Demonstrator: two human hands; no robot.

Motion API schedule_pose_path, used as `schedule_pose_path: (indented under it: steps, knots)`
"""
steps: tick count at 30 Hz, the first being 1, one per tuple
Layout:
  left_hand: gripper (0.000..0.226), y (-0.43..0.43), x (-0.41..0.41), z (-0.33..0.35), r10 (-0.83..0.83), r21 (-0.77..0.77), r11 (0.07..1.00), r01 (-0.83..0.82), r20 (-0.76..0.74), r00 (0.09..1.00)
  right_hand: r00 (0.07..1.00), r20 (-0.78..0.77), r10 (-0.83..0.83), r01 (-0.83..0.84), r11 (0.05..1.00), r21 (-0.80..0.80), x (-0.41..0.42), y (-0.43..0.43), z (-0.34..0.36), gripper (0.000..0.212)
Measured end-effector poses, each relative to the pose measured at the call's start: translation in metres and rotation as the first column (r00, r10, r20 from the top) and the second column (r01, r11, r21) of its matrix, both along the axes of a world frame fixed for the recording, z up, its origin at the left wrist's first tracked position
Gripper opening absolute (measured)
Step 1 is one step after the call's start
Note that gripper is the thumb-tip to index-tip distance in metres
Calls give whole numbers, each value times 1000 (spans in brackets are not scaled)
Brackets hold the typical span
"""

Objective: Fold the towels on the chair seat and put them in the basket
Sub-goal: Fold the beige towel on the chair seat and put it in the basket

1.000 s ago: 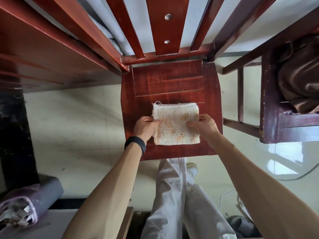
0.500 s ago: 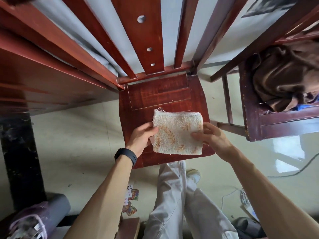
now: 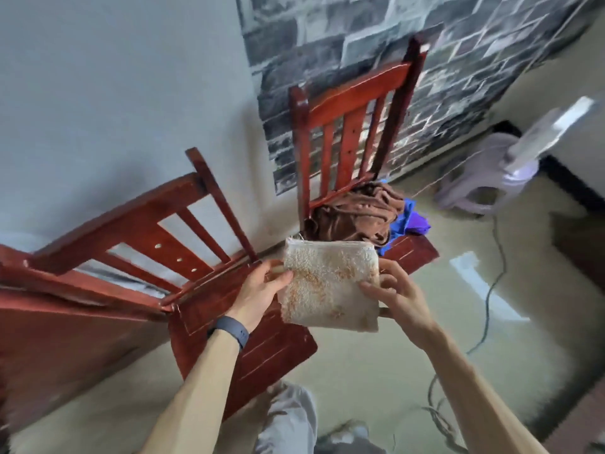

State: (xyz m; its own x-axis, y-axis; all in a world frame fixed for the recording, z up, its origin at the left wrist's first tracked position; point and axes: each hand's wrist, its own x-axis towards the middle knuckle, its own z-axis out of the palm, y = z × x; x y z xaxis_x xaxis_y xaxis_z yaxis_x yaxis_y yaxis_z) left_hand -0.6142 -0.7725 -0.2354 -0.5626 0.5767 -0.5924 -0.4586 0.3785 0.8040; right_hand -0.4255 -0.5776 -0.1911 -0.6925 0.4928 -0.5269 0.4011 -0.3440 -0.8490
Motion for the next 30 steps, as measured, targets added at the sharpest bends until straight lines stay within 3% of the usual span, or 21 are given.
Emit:
schedule_pose_path:
  steps: [2,6,12,15,20,22,25,30]
  knots:
    - [42,46,24,39,-76,28,997,78,-61,995,996,-44,-78,81,996,49,43,25,34,31]
    - [22,142,89,106,-229,84,966,246,-170,958,959,-118,-258,272,954,124,134,76,91,32]
    - [20,282,186,186,-400,155,870,469,-336,853,831,-238,-503,549,810,205,254,144,157,31]
    - [17,347,226,222,-462,199,814,546,-348,815,754,-297,-586,653,716,246,294,181,184,29]
    - [50,449,269,252,-621,227,697,680,-282,731,661,-330,-674,750,607,261,343,255,207,27]
    - [45,491,284,252,-682,242,643,727,-252,687,636,-329,-698,772,571,279,359,289,208,27]
    - [29,559,304,250,-673,272,636,722,-263,691,626,-332,-706,779,554,292,378,345,211,29]
    - [31,682,331,258,-694,299,591,749,-286,661,563,-360,-744,826,497,265,401,444,217,28]
